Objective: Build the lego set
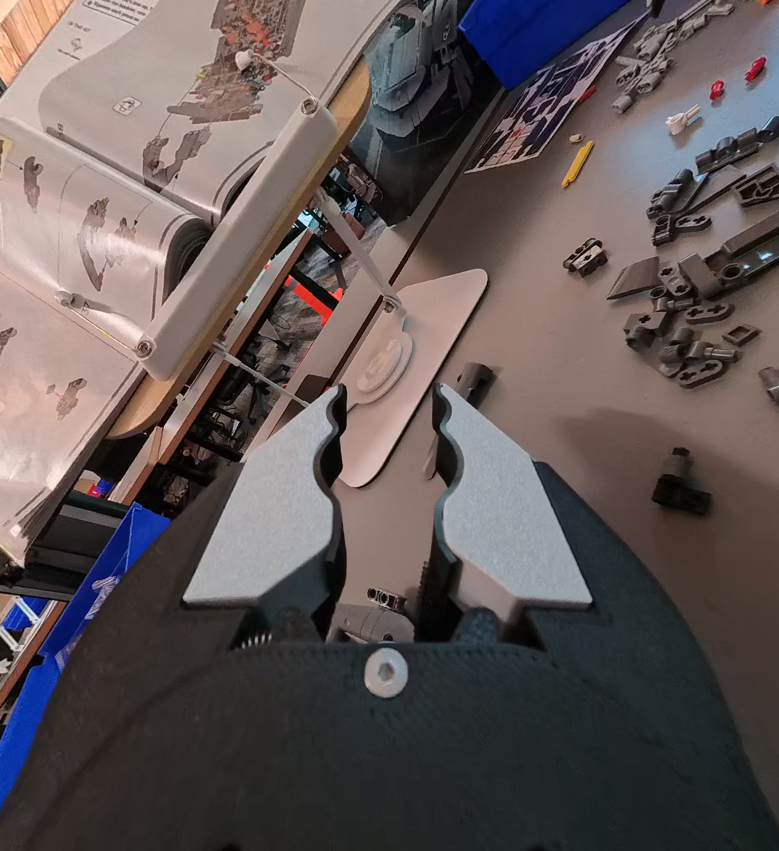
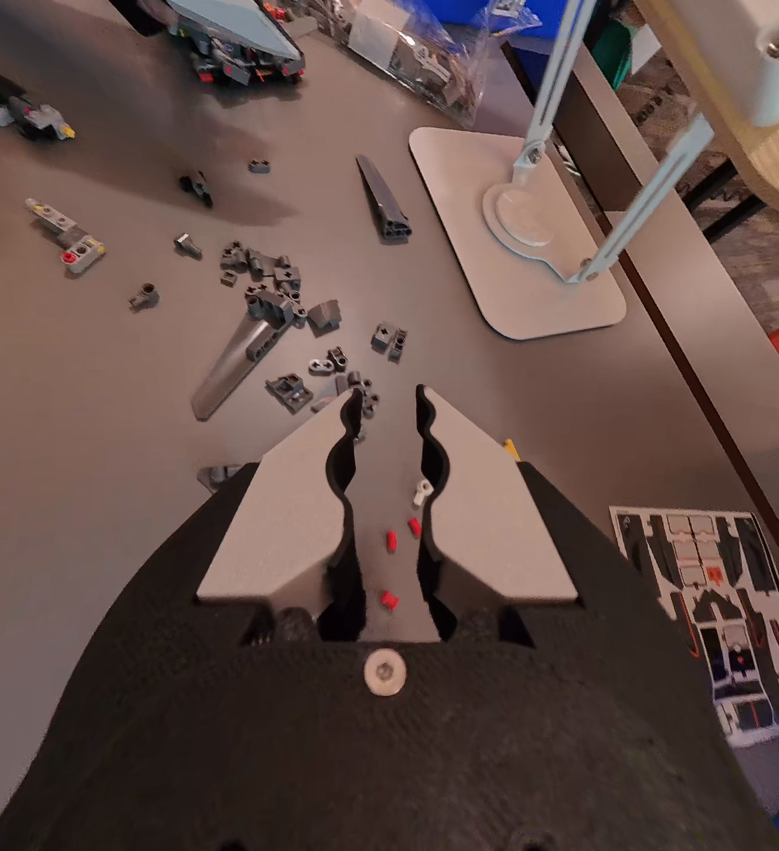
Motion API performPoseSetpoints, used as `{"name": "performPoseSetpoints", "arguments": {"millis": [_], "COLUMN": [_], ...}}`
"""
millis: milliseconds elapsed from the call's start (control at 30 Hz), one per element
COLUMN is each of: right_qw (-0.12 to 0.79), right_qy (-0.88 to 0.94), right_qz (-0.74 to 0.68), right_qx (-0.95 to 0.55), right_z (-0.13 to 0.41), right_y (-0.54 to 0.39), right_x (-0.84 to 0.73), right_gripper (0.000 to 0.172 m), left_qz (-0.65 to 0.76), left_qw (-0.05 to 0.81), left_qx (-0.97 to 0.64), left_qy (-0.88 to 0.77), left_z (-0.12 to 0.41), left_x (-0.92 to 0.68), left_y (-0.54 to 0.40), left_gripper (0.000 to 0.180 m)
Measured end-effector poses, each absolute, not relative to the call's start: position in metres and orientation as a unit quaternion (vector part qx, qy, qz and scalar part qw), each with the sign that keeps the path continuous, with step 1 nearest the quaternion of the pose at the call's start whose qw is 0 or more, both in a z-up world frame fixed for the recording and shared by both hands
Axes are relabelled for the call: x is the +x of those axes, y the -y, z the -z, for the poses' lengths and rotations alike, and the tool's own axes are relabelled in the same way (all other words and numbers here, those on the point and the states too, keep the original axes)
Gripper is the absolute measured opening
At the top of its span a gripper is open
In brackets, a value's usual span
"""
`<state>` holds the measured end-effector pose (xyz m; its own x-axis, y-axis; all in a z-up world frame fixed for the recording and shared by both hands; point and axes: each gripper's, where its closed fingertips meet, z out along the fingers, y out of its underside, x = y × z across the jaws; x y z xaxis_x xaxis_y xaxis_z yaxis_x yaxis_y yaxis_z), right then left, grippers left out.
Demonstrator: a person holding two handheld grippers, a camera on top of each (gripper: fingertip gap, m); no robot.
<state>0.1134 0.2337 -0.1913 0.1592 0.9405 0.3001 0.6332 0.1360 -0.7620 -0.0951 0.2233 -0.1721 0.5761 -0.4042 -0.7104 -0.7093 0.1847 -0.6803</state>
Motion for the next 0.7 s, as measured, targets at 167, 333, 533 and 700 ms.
{"name": "performPoseSetpoints", "arguments": {"millis": [167, 333, 533, 700], "right_qw": [0.397, 0.365, 0.323, 0.304], "right_qy": [0.656, 0.698, 0.724, 0.743], "right_qz": [-0.196, -0.178, -0.178, -0.171], "right_qx": [-0.611, -0.589, -0.583, -0.571], "right_z": [0.196, 0.205, 0.215, 0.227], "right_y": [-0.214, -0.195, -0.179, -0.162], "right_x": [0.088, 0.070, 0.068, 0.037], "right_gripper": [0.019, 0.015, 0.018, 0.022], "left_qz": [-0.121, -0.121, -0.123, -0.124], "left_qw": [0.627, 0.631, 0.633, 0.632], "left_qx": [-0.628, -0.628, -0.625, -0.623], "left_qy": [-0.445, -0.439, -0.441, -0.444], "left_z": [0.172, 0.169, 0.166, 0.166], "left_x": [-0.095, -0.098, -0.098, -0.095], "left_y": [-0.223, -0.223, -0.222, -0.221], "left_gripper": [0.035, 0.035, 0.034, 0.034]}}
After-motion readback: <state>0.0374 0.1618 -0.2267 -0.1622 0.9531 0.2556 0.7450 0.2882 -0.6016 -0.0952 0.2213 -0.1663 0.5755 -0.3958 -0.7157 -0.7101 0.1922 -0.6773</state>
